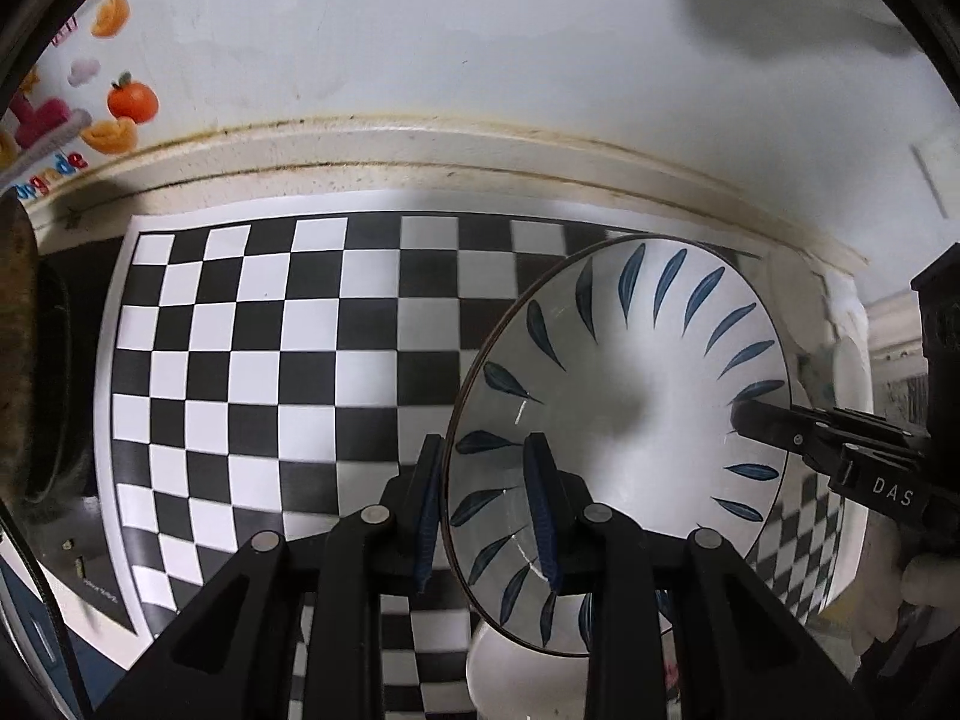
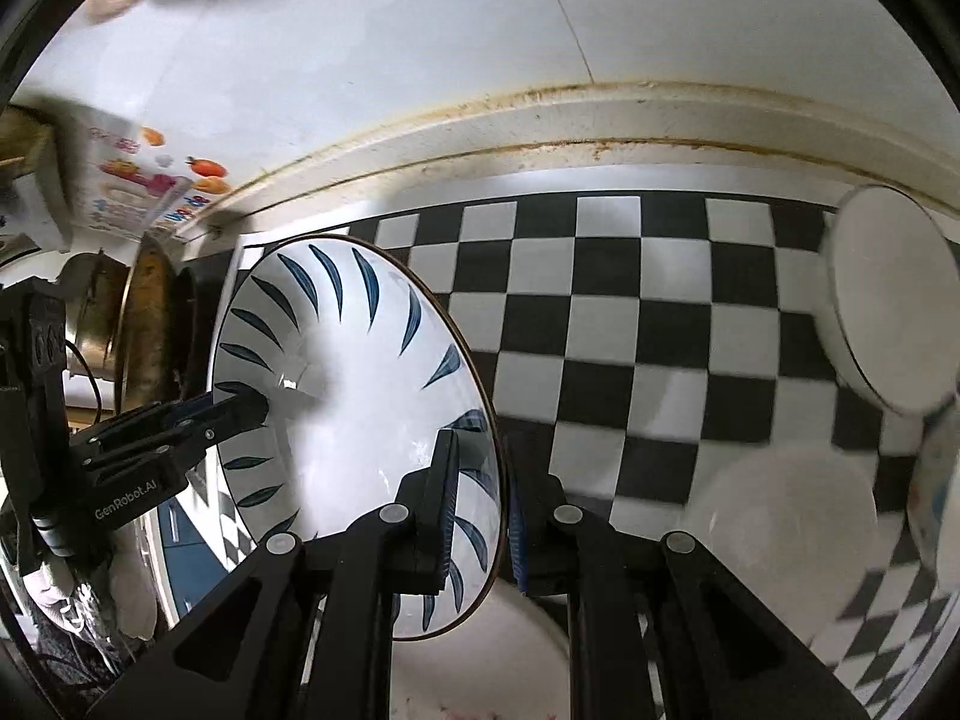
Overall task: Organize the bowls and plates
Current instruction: 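Carry the blue-striped plate with both grippers and lower it onto the plate stack, then open both grippers and lift them away from the plate stack, then move both grippers to a plain white bowl and grasp its rim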
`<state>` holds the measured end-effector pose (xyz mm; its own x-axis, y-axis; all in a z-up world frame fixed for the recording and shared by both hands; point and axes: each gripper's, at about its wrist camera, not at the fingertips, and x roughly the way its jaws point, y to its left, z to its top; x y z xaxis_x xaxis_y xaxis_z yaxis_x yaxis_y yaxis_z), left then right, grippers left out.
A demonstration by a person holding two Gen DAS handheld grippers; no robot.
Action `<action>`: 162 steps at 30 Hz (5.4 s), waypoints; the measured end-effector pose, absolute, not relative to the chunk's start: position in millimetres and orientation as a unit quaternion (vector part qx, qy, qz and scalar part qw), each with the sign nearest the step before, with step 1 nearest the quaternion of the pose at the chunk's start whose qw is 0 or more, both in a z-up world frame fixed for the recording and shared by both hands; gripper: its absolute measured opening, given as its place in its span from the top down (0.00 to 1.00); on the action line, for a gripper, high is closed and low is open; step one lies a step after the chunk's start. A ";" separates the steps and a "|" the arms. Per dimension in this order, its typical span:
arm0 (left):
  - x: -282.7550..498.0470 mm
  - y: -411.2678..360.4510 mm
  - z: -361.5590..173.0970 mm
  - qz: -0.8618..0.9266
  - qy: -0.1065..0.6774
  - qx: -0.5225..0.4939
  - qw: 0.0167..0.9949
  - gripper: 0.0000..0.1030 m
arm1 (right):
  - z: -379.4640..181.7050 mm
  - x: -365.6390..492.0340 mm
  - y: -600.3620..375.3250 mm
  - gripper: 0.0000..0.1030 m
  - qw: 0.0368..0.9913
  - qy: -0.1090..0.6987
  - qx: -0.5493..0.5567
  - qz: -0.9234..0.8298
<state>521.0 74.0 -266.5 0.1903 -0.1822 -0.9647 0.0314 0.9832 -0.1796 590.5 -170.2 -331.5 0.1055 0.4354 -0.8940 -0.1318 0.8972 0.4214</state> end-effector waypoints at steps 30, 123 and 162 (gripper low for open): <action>394.7 24.1 -325.8 -0.101 0.693 -0.020 0.713 0.77 | -371.9 406.5 -225.0 0.84 0.709 0.668 0.171 0.150; 203.4 24.9 -144.1 -0.013 0.504 -0.014 0.864 0.51 | -168.4 216.5 -169.6 0.21 0.860 0.499 0.052 0.088; 298.6 -43.7 -167.0 -0.049 0.537 -0.027 0.842 0.48 | -196.9 278.6 -311.1 0.16 0.846 0.500 0.184 0.025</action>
<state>298.6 -43.7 -167.0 0.4190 -0.1112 -0.9011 0.0525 0.9938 -0.0983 278.6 -311.1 -196.9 0.4988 0.2264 -0.8366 0.1413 0.9311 0.3362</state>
